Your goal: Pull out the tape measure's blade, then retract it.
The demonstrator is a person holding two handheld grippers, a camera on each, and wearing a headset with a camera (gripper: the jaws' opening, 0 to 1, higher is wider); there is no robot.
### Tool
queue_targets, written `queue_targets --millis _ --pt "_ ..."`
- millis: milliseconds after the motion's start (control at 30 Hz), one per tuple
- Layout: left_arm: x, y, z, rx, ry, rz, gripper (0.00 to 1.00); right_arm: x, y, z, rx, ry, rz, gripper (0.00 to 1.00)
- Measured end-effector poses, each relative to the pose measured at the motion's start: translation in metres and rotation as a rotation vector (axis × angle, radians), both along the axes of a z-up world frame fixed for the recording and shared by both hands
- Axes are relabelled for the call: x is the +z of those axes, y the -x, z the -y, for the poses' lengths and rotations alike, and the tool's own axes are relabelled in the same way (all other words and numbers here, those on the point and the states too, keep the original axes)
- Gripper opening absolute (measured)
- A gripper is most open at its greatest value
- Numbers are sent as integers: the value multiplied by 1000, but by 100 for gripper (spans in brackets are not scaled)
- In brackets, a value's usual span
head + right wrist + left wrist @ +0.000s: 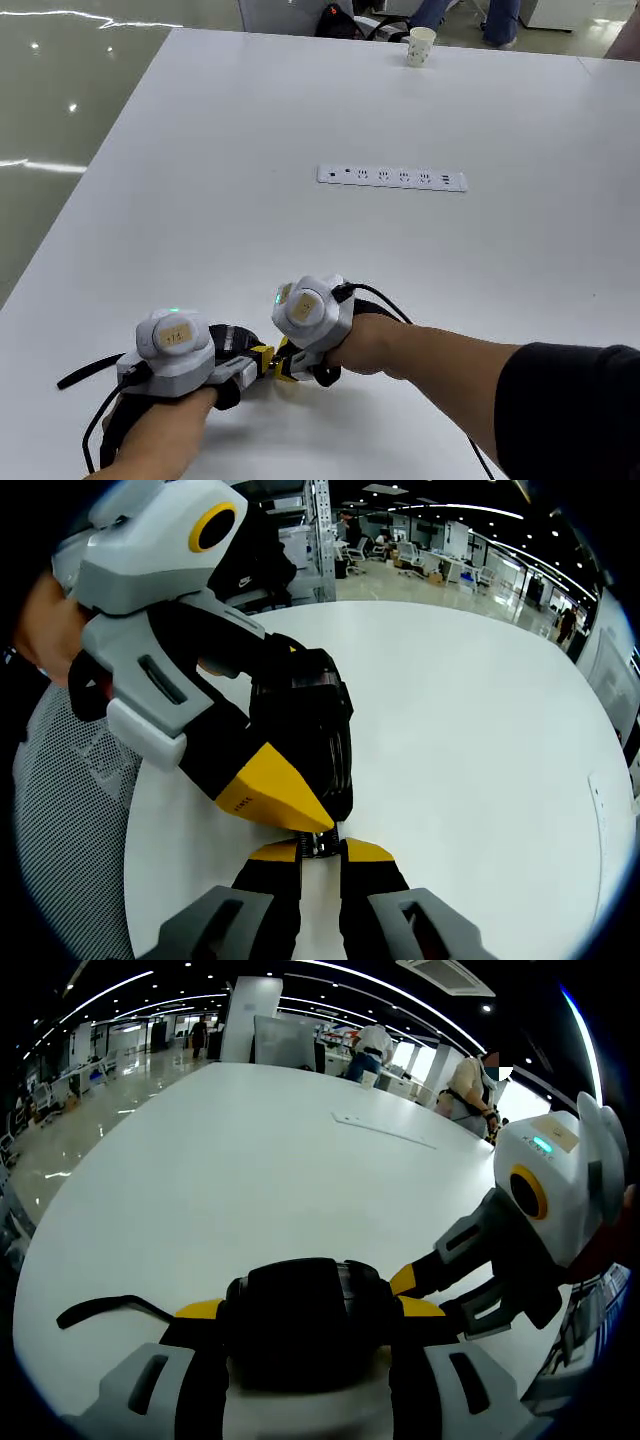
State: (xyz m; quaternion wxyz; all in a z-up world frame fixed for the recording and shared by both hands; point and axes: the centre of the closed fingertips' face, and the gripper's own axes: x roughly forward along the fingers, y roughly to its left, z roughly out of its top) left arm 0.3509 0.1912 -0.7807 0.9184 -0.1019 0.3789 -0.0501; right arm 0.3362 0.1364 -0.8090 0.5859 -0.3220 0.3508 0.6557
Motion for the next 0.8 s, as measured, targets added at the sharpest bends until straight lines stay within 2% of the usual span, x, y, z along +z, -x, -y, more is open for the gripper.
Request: queue_targets --millis 800 --pt "1 1 1 3 -2 6 61 1 2 -7 -16 -17 8 11"
